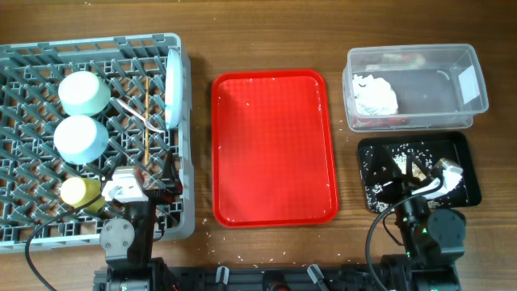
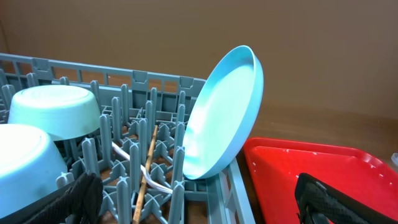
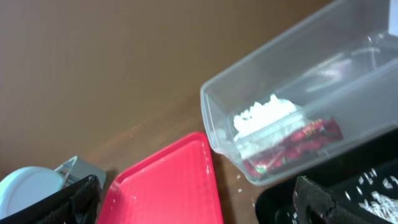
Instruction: Sort waste into correct bins and load items into the dishwasher rack
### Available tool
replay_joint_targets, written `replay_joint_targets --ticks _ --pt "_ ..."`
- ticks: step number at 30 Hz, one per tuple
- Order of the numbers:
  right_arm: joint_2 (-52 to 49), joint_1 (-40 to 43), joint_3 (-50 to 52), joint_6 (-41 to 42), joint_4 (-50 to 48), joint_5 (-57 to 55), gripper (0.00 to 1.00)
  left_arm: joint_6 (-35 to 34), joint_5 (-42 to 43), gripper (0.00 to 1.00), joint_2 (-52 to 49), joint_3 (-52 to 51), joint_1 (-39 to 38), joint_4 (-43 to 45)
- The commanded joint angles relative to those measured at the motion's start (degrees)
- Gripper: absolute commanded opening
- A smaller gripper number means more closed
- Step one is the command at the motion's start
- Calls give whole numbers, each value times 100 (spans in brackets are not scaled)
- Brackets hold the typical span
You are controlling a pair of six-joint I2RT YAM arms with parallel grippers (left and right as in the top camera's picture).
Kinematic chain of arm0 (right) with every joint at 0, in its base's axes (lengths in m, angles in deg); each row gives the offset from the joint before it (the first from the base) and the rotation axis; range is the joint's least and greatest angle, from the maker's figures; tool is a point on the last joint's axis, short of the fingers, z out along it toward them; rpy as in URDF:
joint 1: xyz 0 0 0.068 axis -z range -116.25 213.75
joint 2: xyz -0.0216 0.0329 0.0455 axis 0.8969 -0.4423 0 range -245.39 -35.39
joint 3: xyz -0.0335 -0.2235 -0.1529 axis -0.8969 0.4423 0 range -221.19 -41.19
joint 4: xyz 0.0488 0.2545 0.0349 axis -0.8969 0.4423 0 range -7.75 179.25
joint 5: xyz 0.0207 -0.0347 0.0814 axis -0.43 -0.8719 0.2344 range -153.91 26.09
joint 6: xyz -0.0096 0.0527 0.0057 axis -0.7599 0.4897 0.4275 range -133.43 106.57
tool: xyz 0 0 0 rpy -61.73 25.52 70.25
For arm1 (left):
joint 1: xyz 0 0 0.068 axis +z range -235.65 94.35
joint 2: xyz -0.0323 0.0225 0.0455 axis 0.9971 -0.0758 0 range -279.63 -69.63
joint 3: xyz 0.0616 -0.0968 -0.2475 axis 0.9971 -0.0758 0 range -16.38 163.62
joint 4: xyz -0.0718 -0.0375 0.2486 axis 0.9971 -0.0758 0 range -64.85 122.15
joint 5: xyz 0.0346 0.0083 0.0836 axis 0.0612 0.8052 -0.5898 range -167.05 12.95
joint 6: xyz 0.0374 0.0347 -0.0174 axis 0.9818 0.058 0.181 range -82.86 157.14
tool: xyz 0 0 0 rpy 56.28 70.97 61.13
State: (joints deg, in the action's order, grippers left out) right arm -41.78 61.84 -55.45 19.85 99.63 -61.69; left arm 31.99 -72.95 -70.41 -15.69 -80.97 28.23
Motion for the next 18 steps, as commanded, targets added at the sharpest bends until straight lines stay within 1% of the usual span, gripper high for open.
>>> replay_joint_targets --ticks 1,4,10,12,16,18 --pt "323 11 317 -179 -358 146 100 87 -98 100 57 -35 35 -31" --pt "629 13 654 -177 -715 203 100 87 -96 100 57 -35 35 -31" --pt "621 11 1128 -199 -1152 389 100 87 -96 100 57 -35 35 -31" --pt "621 11 1204 -356 -1401 385 100 87 -98 100 57 -35 35 -31" --pt "621 13 1290 -713 -1580 365 100 90 -98 100 57 -35 35 -31" --pt "621 13 1401 -909 -1928 282 100 87 -96 100 57 -35 35 -31"
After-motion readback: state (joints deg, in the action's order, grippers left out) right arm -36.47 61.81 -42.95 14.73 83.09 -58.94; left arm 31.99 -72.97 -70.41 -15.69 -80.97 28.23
